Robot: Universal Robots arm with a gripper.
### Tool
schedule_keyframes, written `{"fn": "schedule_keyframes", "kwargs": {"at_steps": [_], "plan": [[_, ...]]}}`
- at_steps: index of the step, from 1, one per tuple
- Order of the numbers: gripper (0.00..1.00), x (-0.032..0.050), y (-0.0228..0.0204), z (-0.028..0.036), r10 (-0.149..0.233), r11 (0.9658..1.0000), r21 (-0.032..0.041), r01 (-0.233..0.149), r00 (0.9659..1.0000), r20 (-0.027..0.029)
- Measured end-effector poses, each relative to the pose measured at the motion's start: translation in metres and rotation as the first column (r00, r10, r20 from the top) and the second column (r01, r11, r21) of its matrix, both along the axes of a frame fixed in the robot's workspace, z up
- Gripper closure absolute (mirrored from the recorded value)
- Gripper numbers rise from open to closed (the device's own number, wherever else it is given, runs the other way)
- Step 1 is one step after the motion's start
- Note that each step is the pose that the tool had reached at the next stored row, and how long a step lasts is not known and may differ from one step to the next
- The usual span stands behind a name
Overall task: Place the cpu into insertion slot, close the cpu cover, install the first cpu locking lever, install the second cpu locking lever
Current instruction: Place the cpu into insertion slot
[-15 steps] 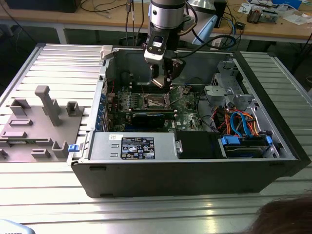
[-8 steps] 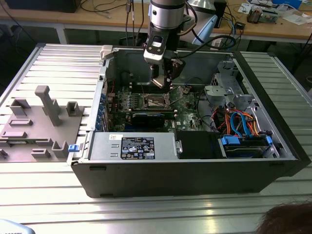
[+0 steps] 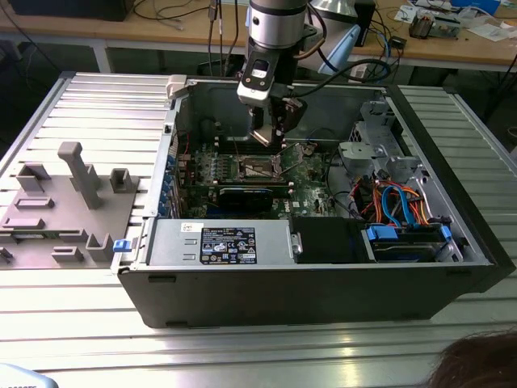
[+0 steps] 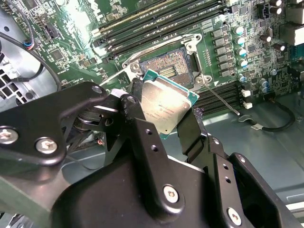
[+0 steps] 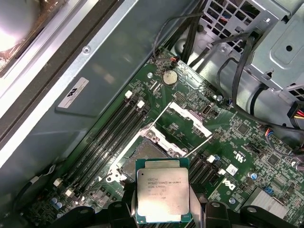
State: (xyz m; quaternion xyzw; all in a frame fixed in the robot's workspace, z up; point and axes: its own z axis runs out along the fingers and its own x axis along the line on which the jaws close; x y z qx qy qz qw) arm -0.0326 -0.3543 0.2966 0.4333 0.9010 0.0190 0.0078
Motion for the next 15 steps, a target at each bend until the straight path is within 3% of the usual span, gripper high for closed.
{"fn": "schedule_keyframes", "kwargs": {"at_steps": [15], "plan": [[0.46, 0.0, 0.0, -0.0006, -0.028, 0.9996, 0.0, 0.028, 0.9996, 0.0]]}}
